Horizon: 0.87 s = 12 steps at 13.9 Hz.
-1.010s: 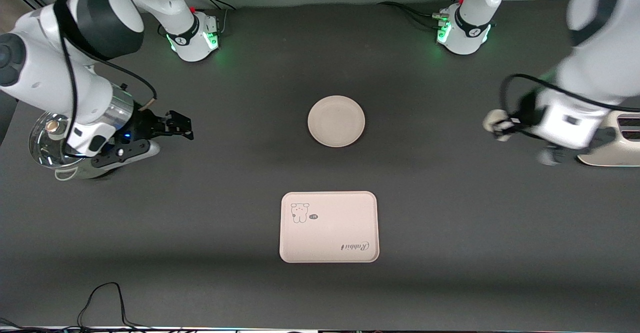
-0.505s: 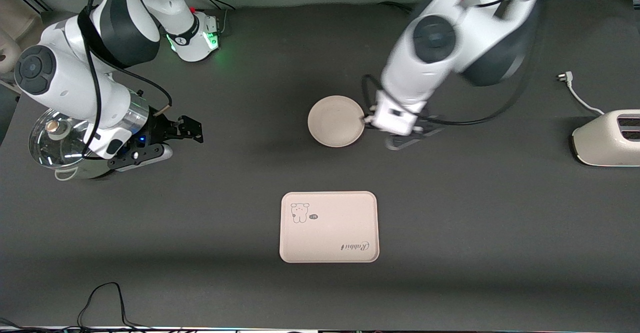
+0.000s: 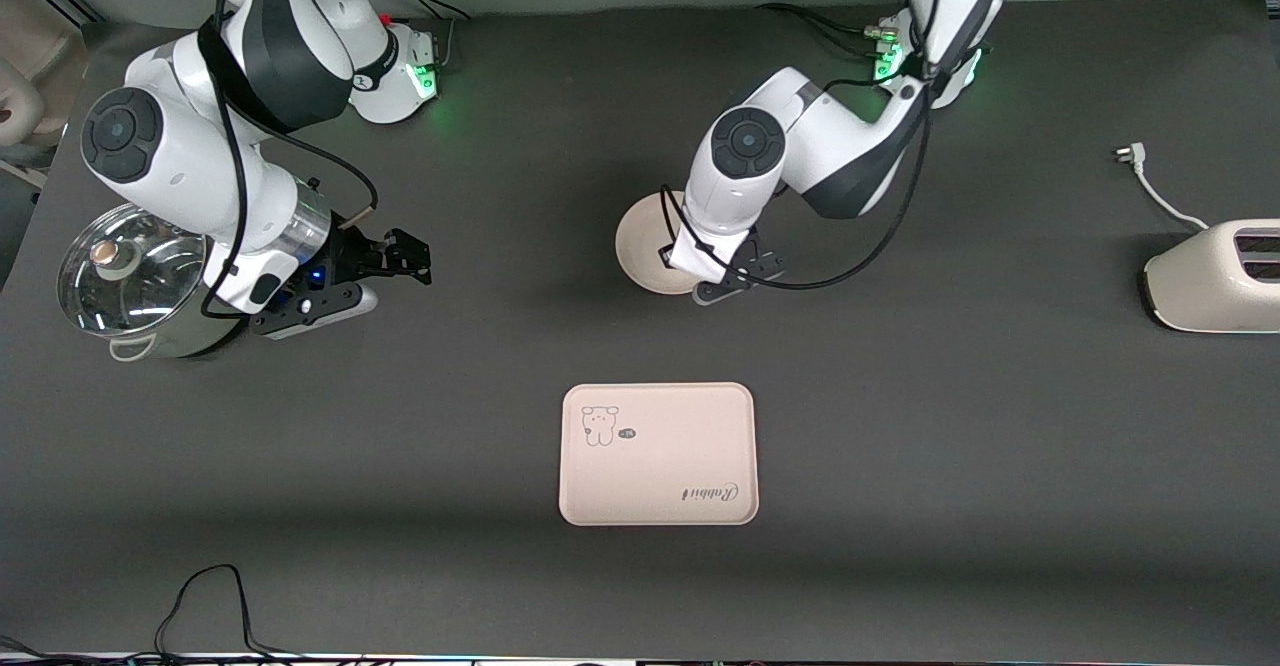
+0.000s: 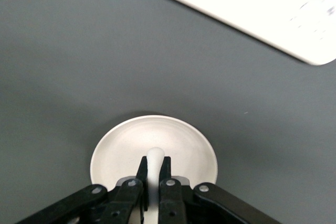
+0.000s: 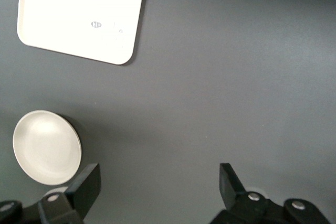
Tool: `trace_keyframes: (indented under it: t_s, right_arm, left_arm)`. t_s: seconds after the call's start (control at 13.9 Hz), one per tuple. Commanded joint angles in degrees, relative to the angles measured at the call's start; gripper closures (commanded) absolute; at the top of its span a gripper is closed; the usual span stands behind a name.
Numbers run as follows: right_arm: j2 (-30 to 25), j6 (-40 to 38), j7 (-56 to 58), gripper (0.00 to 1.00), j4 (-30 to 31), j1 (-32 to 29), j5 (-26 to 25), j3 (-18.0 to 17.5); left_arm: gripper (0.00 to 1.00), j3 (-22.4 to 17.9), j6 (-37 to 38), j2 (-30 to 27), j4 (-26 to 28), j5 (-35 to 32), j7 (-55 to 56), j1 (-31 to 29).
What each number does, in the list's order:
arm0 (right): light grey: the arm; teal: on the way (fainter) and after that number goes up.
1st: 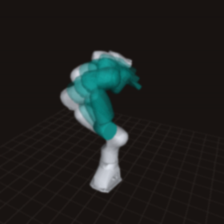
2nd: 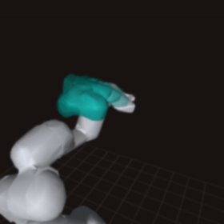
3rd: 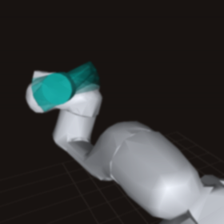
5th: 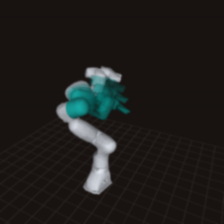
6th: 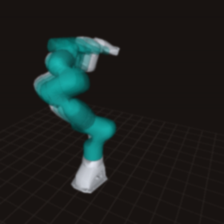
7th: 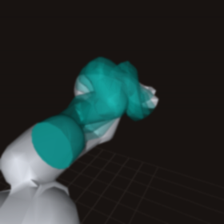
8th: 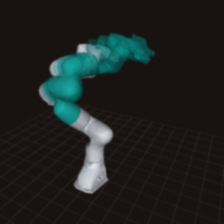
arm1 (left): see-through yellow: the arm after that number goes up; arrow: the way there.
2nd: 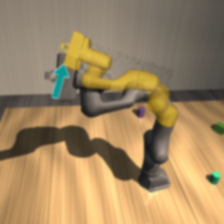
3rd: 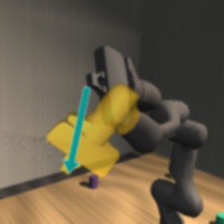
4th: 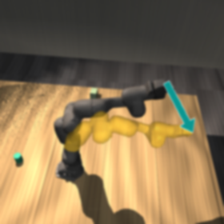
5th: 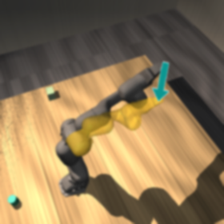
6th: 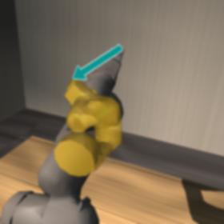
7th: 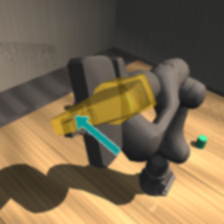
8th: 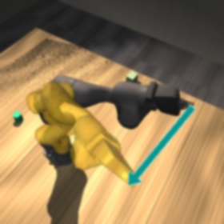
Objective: Place bun in plate and plate on tray
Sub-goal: 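Carry the bun onto the plate while the right gripper approaches the plate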
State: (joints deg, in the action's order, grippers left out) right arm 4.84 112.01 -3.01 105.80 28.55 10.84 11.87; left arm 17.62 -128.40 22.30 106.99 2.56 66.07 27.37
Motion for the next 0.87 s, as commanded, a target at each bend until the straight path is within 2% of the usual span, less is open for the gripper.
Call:
trace_keyframes:
  t_s: [0.0,0.07,0.22,0.36,0.43,0.5,0.58,0.72,0.79]
  right_arm:
    - [-1.6,1.9,-3.7,0.0,0.7,0.9,0.9,0.4]
    - [-2.0,2.0,-3.8,0.0,0.7,2.5,0.9,0.5]
    - [-1.8,2.7,-4.9,0.0,0.8,3.6,0.9,0.6]
    - [-1.3,3.0,-5.2,0.0,1.2,4.7,0.9,0.6]
    - [-0.9,3.1,-5.2,0.0,1.2,5.3,0.9,0.6]
    - [-0.8,3.3,-5.7,0.0,1.2,5.5,1.0,0.5]
    - [-0.4,4.4,-5.7,0.0,1.4,5.2,2.0,0.5]
    - [0.4,6.2,-5.1,0.0,1.4,5.3,8.8,0.7]
    - [0.6,6.2,-5.2,0.0,1.4,5.5,8.9,0.6]
  left_arm:
    - [0.89,-0.9,-4.7,2.6,3.3,-0.6,4.6,3.6]
    - [0.89,-1.0,-6.8,3.9,3.7,-0.8,7.5,5.5]
    - [0.89,-1.0,-11.1,6.9,3.9,-5.5,14.8,7.2]
    - [0.84,-1.0,-12.1,8.5,3.9,-7.6,15.9,7.5]
    - [0.76,-1.0,-12.5,8.6,3.8,-7.6,16.0,7.5]
    - [0.5,-0.9,-12.4,8.7,3.8,-7.6,15.9,7.4]
    - [0.01,-0.9,-12.3,8.8,3.8,-7.6,16.0,7.4]
    - [0.0,-0.9,-12.1,8.8,3.9,-7.6,16.0,7.4]
    - [0.0,-0.9,-12.1,8.8,3.8,-7.6,16.0,7.4]
